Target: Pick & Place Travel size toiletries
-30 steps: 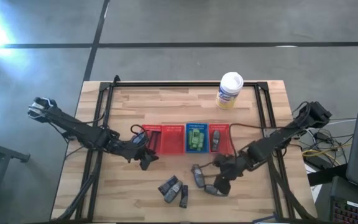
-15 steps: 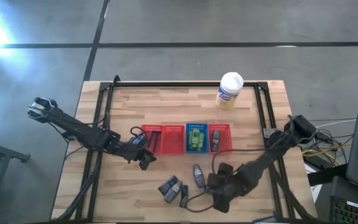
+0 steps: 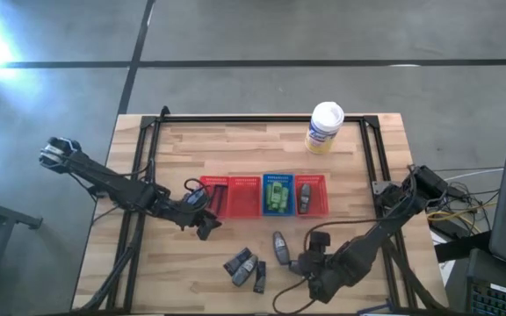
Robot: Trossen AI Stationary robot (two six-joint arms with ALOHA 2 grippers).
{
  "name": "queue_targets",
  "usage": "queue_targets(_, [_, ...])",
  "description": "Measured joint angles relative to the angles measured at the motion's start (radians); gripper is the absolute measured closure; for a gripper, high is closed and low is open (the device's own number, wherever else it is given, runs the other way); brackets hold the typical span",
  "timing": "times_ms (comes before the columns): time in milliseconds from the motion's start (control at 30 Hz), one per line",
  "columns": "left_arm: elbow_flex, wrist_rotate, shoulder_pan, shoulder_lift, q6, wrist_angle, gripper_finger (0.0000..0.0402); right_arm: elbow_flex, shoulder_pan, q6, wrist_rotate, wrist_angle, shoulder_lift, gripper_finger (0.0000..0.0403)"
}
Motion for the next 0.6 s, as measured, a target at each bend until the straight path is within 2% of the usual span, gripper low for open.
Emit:
queue_targets(333, [0.0,-0.076,0.0,0.0,0.19,0.065,0.022,-0.029,-0.02,-0.042,-0.016,0.073,0.0,0.005])
queue_targets(600, [-0.001,-0.076,0.001,0.0,0.242,0.069,0.022,-0.059,-0.038,-0.002,-0.027,0.102,0.0,0.0061])
